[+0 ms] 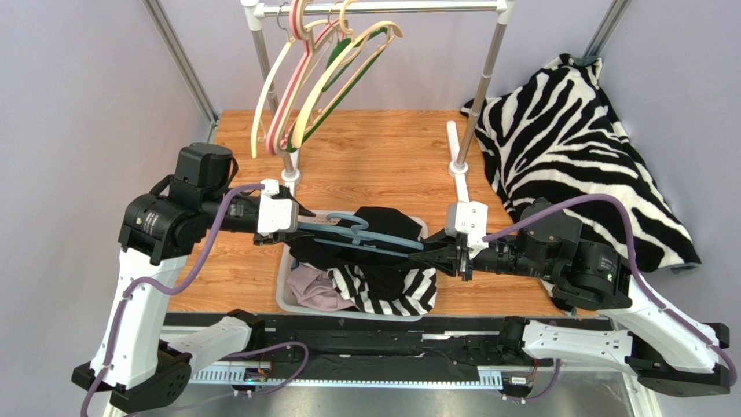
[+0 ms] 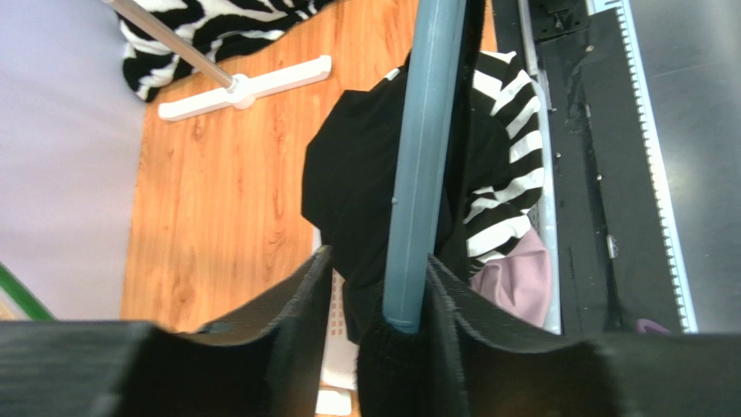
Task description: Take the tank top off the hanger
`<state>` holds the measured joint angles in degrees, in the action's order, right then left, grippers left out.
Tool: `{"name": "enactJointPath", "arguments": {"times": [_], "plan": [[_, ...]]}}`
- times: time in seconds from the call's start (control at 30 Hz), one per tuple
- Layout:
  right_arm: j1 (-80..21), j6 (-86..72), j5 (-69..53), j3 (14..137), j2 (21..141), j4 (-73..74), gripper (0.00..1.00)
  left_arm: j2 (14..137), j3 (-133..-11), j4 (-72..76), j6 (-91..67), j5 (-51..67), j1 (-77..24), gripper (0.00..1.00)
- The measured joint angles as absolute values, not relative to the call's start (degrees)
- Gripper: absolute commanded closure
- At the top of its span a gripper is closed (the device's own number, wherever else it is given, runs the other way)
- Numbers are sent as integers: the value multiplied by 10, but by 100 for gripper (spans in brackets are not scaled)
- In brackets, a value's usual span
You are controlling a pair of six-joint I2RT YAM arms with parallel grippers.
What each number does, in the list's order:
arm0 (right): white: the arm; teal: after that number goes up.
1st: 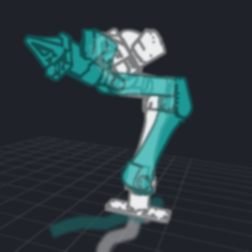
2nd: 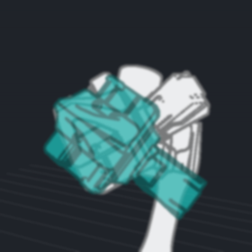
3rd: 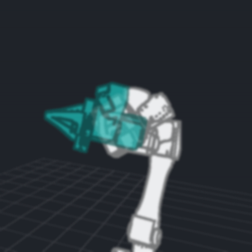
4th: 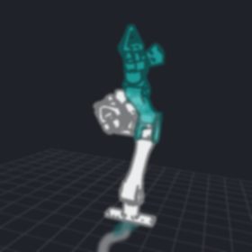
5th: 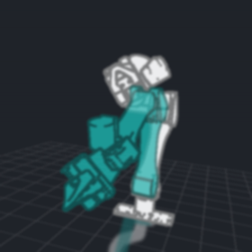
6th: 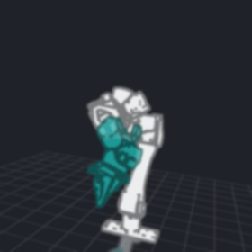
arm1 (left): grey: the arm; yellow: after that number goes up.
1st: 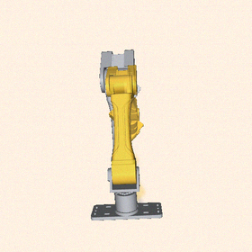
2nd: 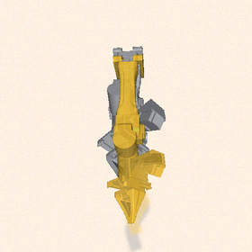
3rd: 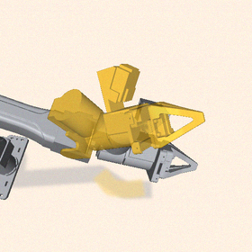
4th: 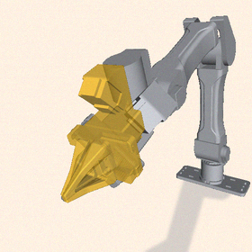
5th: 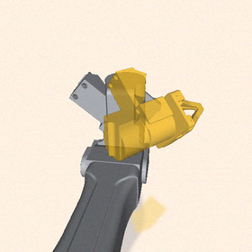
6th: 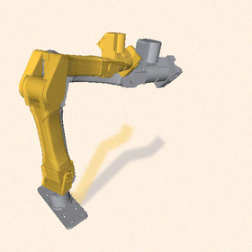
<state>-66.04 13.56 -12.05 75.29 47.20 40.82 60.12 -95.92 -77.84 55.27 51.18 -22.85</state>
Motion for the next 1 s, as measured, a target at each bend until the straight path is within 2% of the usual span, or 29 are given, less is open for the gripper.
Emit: {"name": "enactJointPath", "arguments": {"times": [0.03, 0.1, 0.33, 0.47, 0.57, 0.6, 0.87, 1.0], "plan": [[-660, 136, -121, 753, 472, 406, 100, 601, -955, -779, 554, 514, -230, 68], [-660, 136, -121, 753, 472, 401, 100, 601, -951, -780, 552, 516, -234, 70], [-661, 135, -131, 753, 498, 384, 100, 605, -959, -781, 524, 524, -265, 67], [-661, 132, -140, 744, 524, 361, 100, 611, -975, -780, 508, 533, -270, 69], [-661, 129, -141, 738, 535, 348, 100, 613, -976, -782, 497, 538, -270, 86], [-661, 128, -140, 738, 536, 343, 100, 613, -976, -782, 495, 539, -270, 98], [-659, 122, -142, 738, 555, 323, 100, 605, -976, -790, 486, 528, -268, 100], [-659, 121, -130, 738, 567, 313, 63, 598, -976, -792, 459, 505, -265, 100]]}}
